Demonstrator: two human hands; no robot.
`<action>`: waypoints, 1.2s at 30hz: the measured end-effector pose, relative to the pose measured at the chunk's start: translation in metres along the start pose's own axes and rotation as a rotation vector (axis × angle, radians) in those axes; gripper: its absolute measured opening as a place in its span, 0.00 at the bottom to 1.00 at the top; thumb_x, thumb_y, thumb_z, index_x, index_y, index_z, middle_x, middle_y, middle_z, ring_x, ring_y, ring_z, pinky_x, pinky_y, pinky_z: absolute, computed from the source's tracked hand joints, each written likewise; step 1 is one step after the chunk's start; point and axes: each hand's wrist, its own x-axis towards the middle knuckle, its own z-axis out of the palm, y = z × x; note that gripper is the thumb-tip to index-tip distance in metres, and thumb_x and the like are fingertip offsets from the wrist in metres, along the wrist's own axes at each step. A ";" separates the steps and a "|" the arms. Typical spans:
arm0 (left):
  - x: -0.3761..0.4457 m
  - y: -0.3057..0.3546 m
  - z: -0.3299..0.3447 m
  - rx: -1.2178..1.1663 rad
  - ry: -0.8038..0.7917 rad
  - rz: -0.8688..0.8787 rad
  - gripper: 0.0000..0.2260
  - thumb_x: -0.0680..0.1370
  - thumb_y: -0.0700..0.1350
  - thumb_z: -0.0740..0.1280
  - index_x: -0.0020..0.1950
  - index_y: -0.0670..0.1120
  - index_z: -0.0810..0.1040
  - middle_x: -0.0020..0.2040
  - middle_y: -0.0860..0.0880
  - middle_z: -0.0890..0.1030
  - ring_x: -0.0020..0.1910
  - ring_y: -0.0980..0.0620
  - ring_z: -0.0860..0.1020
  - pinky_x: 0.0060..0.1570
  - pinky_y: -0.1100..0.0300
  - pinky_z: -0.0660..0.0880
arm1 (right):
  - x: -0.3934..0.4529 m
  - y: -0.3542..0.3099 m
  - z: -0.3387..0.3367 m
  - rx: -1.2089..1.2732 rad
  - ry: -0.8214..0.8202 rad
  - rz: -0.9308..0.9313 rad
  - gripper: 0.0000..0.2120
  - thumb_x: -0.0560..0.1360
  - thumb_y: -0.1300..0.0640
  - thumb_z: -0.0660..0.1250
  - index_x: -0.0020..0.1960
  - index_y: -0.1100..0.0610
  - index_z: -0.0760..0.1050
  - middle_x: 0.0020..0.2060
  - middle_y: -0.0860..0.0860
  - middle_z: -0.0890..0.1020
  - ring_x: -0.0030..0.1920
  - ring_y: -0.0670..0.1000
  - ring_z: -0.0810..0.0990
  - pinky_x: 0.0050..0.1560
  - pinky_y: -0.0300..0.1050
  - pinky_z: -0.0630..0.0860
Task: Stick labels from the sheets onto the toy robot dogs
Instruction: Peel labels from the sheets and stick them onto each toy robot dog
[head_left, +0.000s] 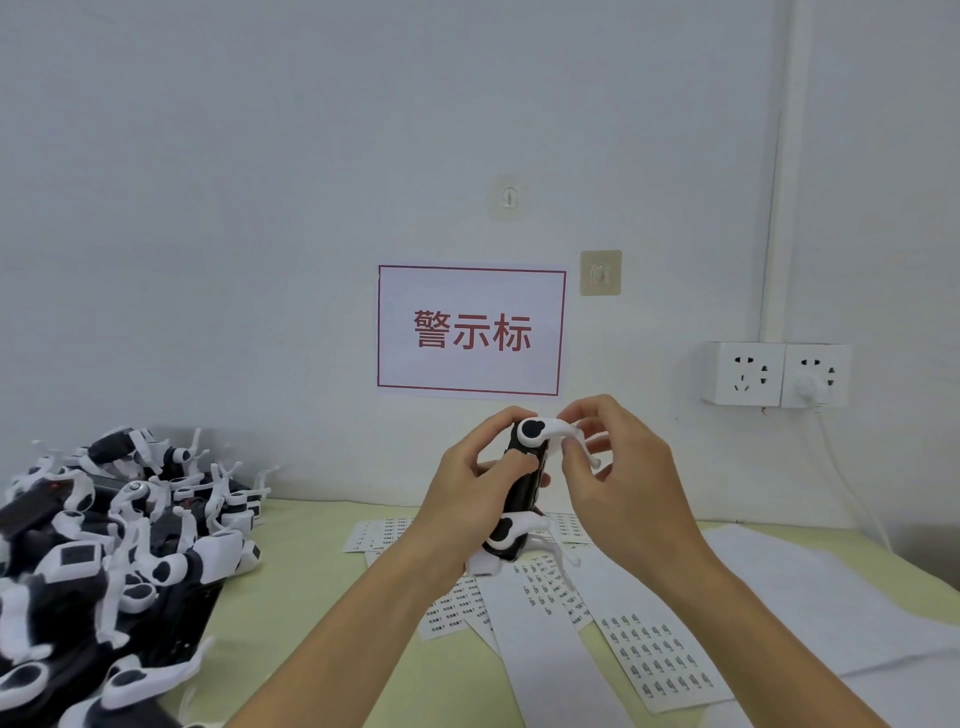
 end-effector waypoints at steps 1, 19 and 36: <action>0.000 0.000 0.001 -0.001 -0.005 0.007 0.12 0.79 0.45 0.65 0.60 0.57 0.80 0.50 0.47 0.85 0.51 0.46 0.84 0.55 0.36 0.79 | 0.000 0.000 0.000 -0.001 0.002 0.000 0.09 0.79 0.56 0.64 0.49 0.41 0.71 0.43 0.39 0.78 0.47 0.38 0.76 0.41 0.36 0.73; 0.001 -0.006 -0.001 -0.155 -0.103 -0.054 0.19 0.75 0.42 0.65 0.65 0.55 0.78 0.59 0.39 0.81 0.59 0.38 0.81 0.57 0.31 0.75 | 0.003 0.003 -0.005 0.013 -0.002 0.005 0.08 0.78 0.56 0.65 0.47 0.42 0.73 0.41 0.40 0.81 0.46 0.40 0.78 0.42 0.37 0.71; -0.002 -0.004 -0.002 -0.130 -0.118 -0.088 0.19 0.74 0.36 0.64 0.59 0.55 0.78 0.47 0.39 0.83 0.42 0.40 0.82 0.40 0.51 0.79 | 0.003 0.001 -0.007 0.095 -0.058 -0.009 0.09 0.78 0.59 0.65 0.45 0.44 0.75 0.43 0.34 0.80 0.48 0.39 0.77 0.41 0.25 0.70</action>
